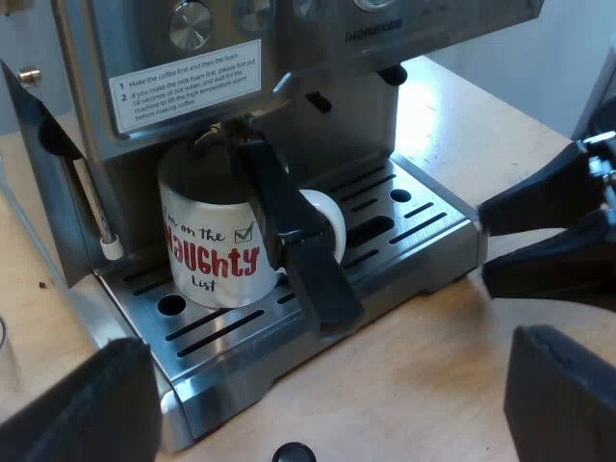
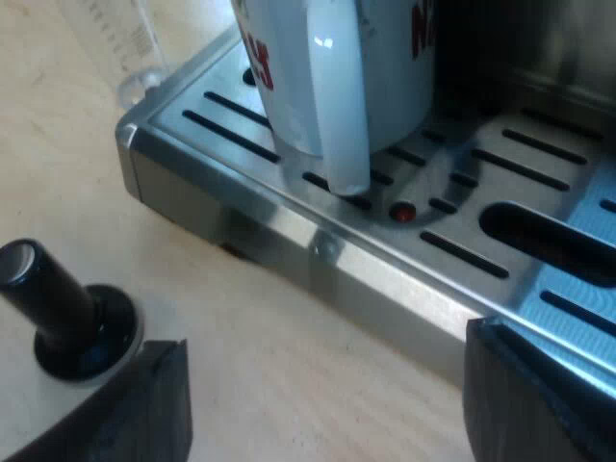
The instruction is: Remove mug from coffee machine
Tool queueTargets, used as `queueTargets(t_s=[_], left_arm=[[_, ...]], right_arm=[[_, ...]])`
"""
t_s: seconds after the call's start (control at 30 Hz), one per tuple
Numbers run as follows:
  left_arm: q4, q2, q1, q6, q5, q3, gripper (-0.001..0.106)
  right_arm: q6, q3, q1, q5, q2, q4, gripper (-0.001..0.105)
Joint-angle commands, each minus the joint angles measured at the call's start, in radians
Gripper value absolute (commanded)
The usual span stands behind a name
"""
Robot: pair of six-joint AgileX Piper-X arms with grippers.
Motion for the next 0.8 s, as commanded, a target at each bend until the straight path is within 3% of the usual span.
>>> queueTargets(t_s=[0.03, 0.47, 0.67, 0.8], left_arm=[[-0.019, 0.001, -0.005, 0.002, 0.011, -0.006, 0.087], [-0.019, 0.001, -0.005, 0.002, 0.011, -0.006, 0.087], [-0.019, 0.001, -0.005, 0.002, 0.011, -0.006, 0.087], [-0.019, 0.001, -0.005, 0.002, 0.011, -0.006, 0.087]], right_arm=[[-0.002, 0.008, 0.002, -0.005, 0.041, -0.096, 0.062], [-0.002, 0.007, 0.041, 0.022, 0.280, -0.495, 0.062], [-0.002, 0.007, 0.048, 0.064, 0.327, -0.567, 0.062], [-0.002, 0.007, 0.048, 0.087, 0.431, -0.749, 0.062]])
